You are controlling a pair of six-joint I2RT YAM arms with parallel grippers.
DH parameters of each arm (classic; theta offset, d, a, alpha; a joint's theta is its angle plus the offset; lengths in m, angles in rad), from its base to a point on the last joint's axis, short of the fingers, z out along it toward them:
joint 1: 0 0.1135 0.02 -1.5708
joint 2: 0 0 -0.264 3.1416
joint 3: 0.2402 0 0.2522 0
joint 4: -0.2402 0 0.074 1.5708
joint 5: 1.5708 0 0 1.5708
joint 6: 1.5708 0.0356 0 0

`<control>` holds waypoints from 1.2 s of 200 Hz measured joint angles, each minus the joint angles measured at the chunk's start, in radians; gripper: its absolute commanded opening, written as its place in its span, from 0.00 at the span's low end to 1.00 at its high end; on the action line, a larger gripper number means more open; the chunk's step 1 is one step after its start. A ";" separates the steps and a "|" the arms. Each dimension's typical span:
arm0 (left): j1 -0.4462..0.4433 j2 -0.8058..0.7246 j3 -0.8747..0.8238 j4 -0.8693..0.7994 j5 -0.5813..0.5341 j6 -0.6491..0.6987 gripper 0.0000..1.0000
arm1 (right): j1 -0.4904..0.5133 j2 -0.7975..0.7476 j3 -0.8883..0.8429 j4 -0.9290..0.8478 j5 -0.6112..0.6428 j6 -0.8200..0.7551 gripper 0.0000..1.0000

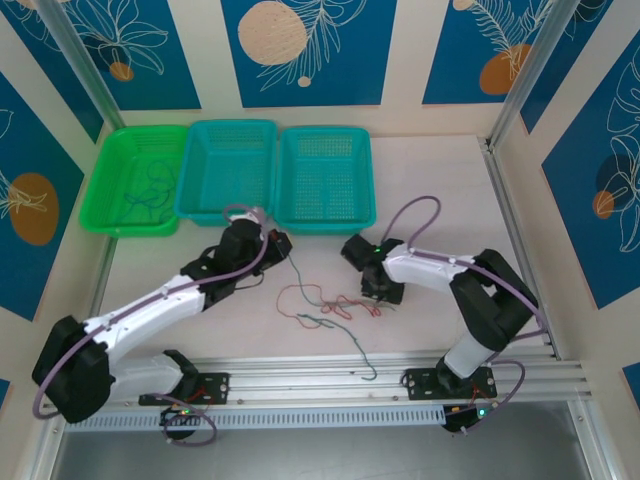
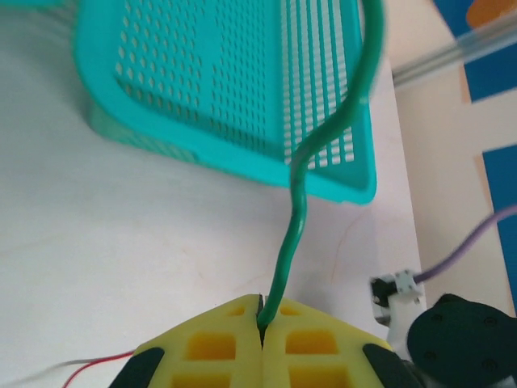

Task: Untangle the cables

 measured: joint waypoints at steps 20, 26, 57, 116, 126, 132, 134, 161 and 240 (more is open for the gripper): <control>0.042 -0.045 0.000 -0.032 0.004 0.037 0.00 | -0.118 -0.094 -0.067 0.029 -0.043 -0.028 0.50; 0.049 -0.051 0.000 -0.038 0.011 0.050 0.00 | -0.142 -0.124 -0.077 0.034 -0.065 -0.045 0.52; 0.057 -0.049 0.000 -0.046 0.059 0.103 0.00 | -0.097 -0.303 -0.067 0.108 -0.198 -0.149 0.65; 0.057 -0.004 0.000 -0.030 0.148 0.142 0.00 | 0.189 -0.367 -0.010 0.357 -0.332 -0.394 0.69; 0.057 -0.004 0.000 -0.029 0.161 0.149 0.00 | 0.227 -0.299 0.021 0.353 -0.321 -0.426 0.68; 0.057 -0.004 0.001 -0.027 0.167 0.158 0.00 | 0.246 -0.253 0.043 0.346 -0.303 -0.436 0.68; 0.057 -0.004 0.002 -0.026 0.170 0.160 0.00 | 0.253 -0.238 0.052 0.343 -0.296 -0.437 0.67; 0.057 -0.013 0.006 -0.024 0.185 0.191 0.00 | 0.278 -0.043 0.140 0.278 -0.198 -0.431 0.64; 0.077 -0.206 0.005 -0.090 0.061 0.251 0.00 | 0.183 0.109 0.104 0.219 -0.193 -0.344 0.00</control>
